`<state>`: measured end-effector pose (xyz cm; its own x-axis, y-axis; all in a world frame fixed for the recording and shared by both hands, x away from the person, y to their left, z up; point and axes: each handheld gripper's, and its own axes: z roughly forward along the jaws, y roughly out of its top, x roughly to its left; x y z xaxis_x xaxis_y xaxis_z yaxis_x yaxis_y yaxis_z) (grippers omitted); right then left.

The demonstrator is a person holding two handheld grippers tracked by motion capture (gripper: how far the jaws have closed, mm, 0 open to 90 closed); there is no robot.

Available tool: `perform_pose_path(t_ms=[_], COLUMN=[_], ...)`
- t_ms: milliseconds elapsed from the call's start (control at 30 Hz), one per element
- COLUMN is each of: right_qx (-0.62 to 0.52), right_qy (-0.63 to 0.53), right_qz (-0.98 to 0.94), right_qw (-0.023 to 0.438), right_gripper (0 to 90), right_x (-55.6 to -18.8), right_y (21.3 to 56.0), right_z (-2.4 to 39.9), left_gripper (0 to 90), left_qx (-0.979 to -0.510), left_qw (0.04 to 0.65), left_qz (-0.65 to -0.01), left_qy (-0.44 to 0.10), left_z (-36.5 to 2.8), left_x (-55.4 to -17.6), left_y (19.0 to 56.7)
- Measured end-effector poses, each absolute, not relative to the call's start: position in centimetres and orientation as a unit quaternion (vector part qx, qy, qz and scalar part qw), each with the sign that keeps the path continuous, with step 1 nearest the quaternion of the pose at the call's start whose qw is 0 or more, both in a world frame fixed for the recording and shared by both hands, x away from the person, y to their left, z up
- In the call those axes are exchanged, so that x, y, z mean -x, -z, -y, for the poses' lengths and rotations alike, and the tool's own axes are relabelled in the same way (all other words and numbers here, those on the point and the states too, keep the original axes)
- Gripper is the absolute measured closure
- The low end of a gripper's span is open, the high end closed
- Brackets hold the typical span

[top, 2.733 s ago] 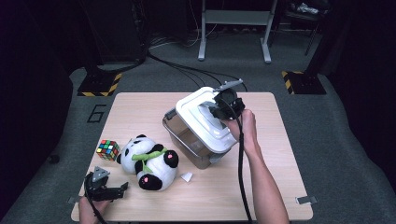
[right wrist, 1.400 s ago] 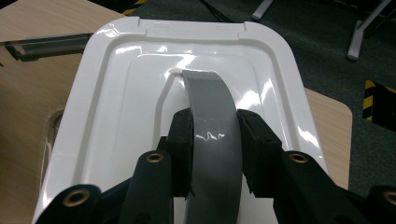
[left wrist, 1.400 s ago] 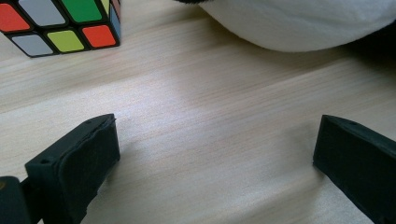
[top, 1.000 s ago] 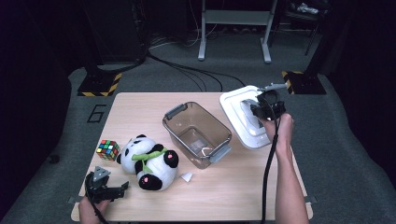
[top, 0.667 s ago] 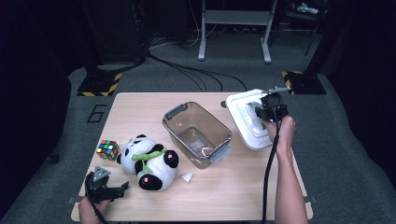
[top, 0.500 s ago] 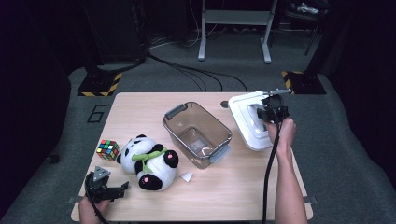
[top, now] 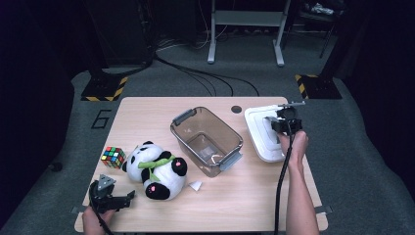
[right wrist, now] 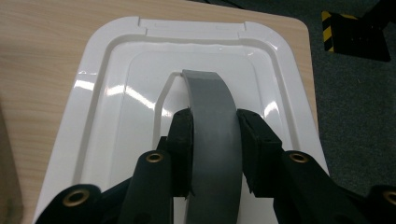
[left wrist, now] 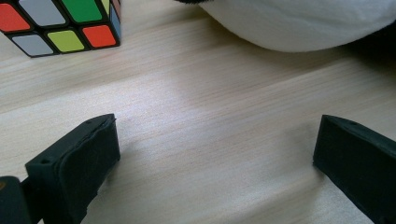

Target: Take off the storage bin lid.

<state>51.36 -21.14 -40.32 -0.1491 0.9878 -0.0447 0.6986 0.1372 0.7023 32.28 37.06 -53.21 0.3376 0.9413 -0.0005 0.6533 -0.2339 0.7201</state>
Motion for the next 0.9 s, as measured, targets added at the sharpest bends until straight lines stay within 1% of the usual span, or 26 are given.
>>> perform_pose_path(t_ms=[833, 900], right_qx=[-0.643, -0.644], right_qy=[-0.242, -0.239], right_qz=[-0.691, -0.691], right_qw=[0.225, 0.227], right_gripper=[66.9, 66.9], right_x=[-52.5, -52.6], right_y=[46.6, 46.9], right_z=[21.7, 21.6], left_gripper=[0.4, 0.4], left_qx=[-0.752, -0.753], left_qw=[0.321, 0.320], left_qz=[-0.530, -0.530], left_qy=[-0.226, -0.225], left_z=[-37.1, -37.1], left_x=[-32.3, -32.3], left_y=[53.2, 53.2])
